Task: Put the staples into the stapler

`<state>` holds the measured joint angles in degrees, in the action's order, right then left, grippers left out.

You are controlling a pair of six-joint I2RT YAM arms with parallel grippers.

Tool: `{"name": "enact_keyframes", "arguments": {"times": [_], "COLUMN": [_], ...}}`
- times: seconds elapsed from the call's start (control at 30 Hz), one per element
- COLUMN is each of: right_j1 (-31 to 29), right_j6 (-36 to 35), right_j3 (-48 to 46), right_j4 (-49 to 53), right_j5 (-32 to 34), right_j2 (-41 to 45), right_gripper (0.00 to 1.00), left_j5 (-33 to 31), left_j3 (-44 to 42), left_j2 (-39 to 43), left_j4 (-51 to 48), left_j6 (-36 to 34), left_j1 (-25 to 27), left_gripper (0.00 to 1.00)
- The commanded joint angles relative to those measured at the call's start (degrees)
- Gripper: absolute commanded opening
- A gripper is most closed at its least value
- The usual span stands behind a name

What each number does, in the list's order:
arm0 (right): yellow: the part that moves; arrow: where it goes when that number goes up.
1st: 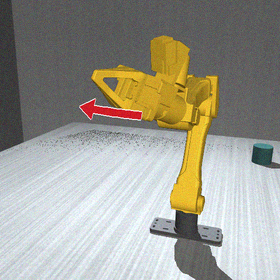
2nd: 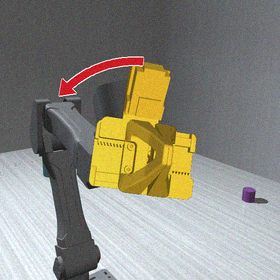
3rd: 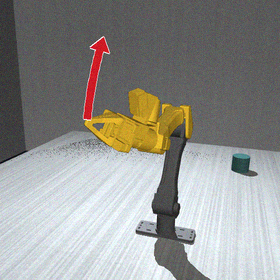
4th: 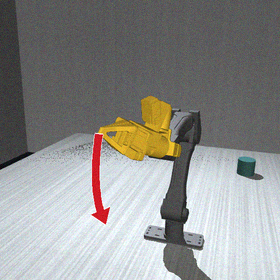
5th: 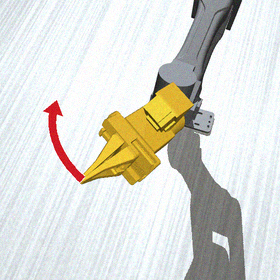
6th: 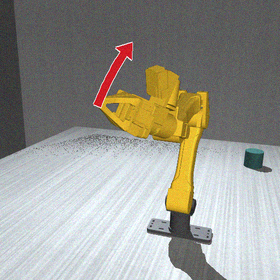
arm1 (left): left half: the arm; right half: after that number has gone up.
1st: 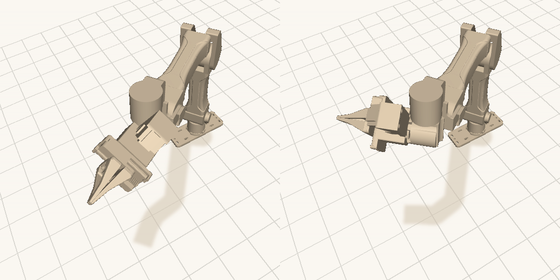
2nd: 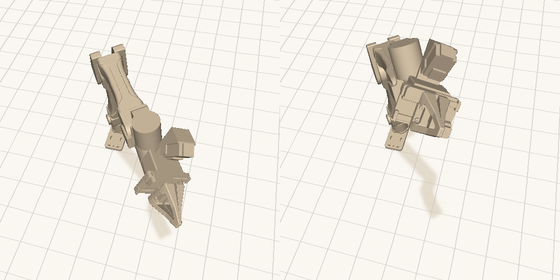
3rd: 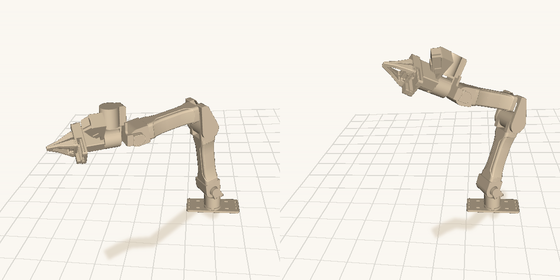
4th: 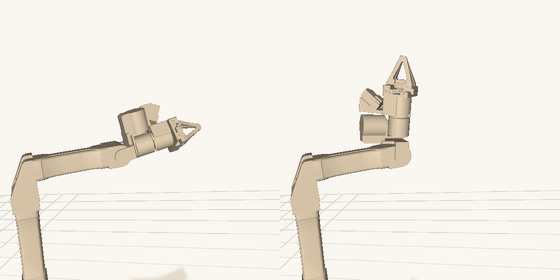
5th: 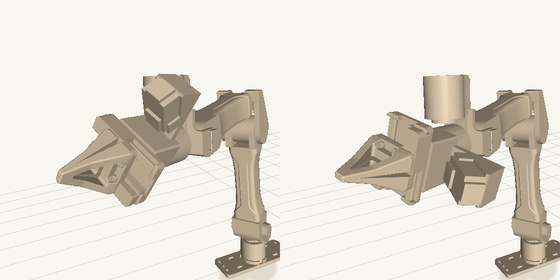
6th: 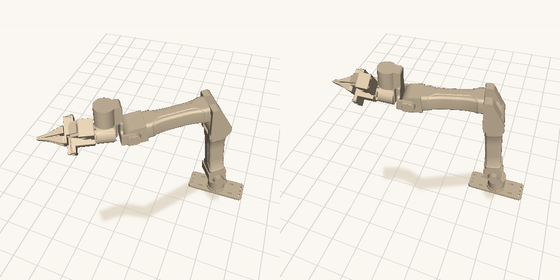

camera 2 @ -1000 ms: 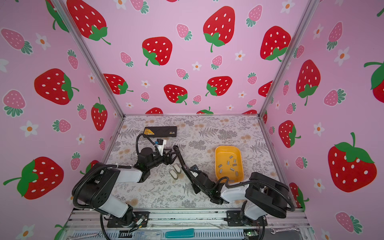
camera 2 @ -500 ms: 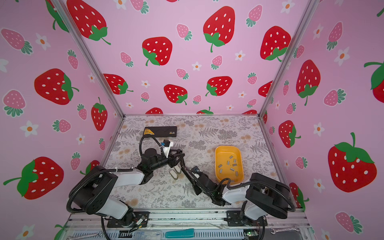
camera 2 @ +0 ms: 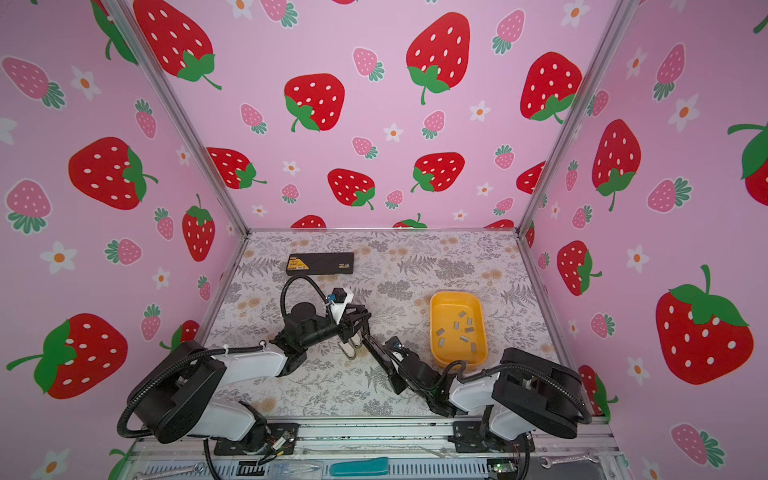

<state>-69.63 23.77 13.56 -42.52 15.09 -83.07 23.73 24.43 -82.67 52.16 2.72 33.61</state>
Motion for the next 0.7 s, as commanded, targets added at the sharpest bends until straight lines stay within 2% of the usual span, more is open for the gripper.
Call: {"name": "enact_keyframes", "arguments": {"times": [0.0, 0.33, 0.47, 0.67], "right_j1": [-0.1, -0.5, -0.5, -0.6], "right_j6": [-0.5, -2.6, -2.9, -2.7], "right_j3": [-1.2, -3.6, -3.8, -4.0], "right_j4": [-11.4, -22.4, -24.0, -24.4], "right_j5": [0.9, 0.6, 0.7, 2.3], "right_j2": [0.6, -2.6, -2.7, -3.3], "right_gripper": [0.12, 0.09, 0.09, 0.08], "left_j5": [3.9, 3.7, 3.8, 3.7], "left_j3": [-1.7, -2.9, -2.9, -2.7], "left_j2": [1.3, 1.9, 1.8, 1.1], "left_j4": [-0.1, -2.0, -3.0, -3.2], "left_j6": [-3.9, -9.7, -11.0, -12.0], "left_j1": [3.0, 6.6, 7.7, 8.5], "left_gripper": [0.38, 0.41, 0.47, 0.5]}}
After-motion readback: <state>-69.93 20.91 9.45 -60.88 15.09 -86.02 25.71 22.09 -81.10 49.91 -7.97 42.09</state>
